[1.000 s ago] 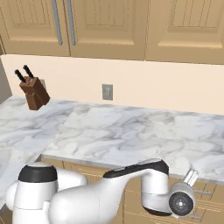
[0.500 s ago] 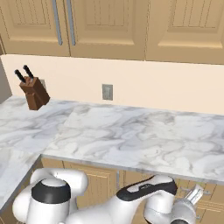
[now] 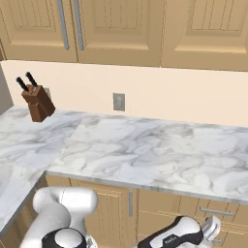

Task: Take the pizza cutter from the drawer on the right and place it on the dining counter for cutting.

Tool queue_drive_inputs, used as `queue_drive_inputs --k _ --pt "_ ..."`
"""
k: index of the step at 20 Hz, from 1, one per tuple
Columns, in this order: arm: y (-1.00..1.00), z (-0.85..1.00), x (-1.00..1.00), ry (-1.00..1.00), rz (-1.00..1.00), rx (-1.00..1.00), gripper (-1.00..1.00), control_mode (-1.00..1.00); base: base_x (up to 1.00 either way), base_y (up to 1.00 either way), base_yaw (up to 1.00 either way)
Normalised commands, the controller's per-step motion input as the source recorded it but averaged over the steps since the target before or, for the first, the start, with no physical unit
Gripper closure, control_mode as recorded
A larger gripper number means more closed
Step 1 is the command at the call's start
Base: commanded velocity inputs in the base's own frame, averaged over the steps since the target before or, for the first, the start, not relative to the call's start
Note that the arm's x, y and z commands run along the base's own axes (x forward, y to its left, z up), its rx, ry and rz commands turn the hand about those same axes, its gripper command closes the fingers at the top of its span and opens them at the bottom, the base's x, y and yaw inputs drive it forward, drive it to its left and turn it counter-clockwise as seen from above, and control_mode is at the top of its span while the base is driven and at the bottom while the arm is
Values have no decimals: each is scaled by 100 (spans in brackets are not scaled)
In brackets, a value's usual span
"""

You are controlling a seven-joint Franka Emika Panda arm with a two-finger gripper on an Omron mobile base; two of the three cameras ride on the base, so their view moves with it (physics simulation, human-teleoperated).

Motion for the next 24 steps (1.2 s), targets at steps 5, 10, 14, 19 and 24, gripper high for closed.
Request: queue_drive_inputs --k 5,10,14,19,24 --pt "0 -29 18 -18 7 -1 -100 -100 0 0 0" --pt "-11 -27 27 -18 5 0 -100 -100 0 0 0" --pt "-30 -28 28 -15 4 0 -100 -100 0 0 0" --pt "-34 -31 22 -11 3 0 -100 -100 0 0 0" --pt "-35 -33 19 -9 2 -1 -100 -100 0 0 0"
